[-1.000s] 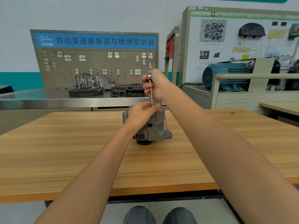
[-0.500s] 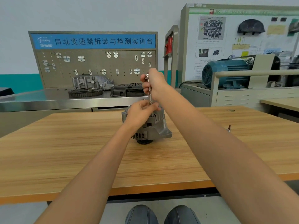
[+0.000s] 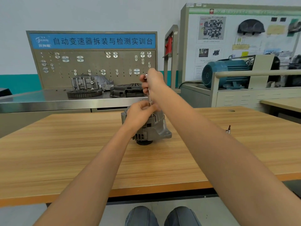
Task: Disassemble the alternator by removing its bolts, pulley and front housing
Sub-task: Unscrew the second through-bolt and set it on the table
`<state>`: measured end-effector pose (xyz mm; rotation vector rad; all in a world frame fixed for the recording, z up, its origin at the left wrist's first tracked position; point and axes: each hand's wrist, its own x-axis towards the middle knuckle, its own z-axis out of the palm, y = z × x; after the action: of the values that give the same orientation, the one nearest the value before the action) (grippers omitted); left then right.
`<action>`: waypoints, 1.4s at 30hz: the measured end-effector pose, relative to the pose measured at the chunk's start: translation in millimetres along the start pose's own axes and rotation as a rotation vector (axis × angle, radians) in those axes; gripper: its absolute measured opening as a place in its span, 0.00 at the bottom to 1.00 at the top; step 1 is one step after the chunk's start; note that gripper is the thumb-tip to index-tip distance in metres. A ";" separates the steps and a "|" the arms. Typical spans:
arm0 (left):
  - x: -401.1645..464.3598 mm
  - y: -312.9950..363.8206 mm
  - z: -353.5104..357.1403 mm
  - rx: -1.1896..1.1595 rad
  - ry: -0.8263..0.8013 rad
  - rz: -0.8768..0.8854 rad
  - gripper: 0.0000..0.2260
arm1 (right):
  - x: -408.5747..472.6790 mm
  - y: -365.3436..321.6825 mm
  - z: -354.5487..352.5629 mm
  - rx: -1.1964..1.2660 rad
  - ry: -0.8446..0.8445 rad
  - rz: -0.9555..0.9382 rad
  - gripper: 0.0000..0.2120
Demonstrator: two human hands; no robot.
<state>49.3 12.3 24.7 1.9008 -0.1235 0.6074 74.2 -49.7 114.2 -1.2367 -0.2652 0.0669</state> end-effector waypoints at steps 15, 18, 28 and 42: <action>-1.0 0.6 -1.1 -0.038 -0.013 -0.024 0.04 | -0.9 3.1 2.8 -0.065 -0.018 -0.064 0.07; -2.5 2.0 -2.7 -0.058 -0.037 -0.016 0.06 | -2.1 0.5 2.6 -0.198 -0.323 0.041 0.10; -0.9 -1.8 -4.5 -0.027 -0.029 0.004 0.09 | -5.4 9.8 14.5 -0.195 -0.251 -0.019 0.08; 4.8 -0.7 2.6 0.035 0.009 -0.019 0.12 | 4.3 5.1 4.8 -0.015 0.307 -0.123 0.12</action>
<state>54.6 11.2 25.6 1.9305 -0.0898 0.6082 77.8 -42.8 111.6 -1.2246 -0.0742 -0.2305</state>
